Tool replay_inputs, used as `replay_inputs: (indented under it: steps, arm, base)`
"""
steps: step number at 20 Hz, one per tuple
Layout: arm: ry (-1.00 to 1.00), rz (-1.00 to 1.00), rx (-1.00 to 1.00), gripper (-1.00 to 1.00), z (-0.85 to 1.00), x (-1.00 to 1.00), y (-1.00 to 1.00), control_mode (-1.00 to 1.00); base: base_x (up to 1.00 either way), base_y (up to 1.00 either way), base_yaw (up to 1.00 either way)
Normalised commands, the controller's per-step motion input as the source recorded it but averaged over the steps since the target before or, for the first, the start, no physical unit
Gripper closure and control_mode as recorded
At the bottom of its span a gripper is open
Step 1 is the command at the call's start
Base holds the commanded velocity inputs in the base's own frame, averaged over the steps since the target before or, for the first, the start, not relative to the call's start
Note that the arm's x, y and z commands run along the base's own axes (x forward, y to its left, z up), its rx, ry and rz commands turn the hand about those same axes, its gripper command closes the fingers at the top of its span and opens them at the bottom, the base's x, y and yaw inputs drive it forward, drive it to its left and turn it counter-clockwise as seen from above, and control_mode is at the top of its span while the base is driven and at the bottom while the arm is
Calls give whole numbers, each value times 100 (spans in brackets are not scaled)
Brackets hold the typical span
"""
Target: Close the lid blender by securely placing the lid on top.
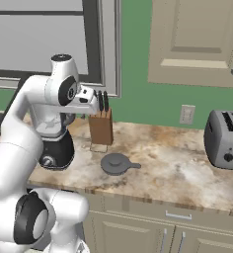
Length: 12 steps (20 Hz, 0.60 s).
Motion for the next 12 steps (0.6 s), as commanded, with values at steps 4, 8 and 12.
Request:
replay_inputs:
  steps: [4, 8, 12]
  arm:
    - [0, 0, 0, -100, -6, -4, 0, -100]
    - [0, -8, 17, -100, -63, -22, -82, -100]
    - [0, -18, 20, -100, -49, -39, -100, -100]
  base:
    - [0, 0, 0]
    - [0, 0, 0]
    - [0, 0, 0]
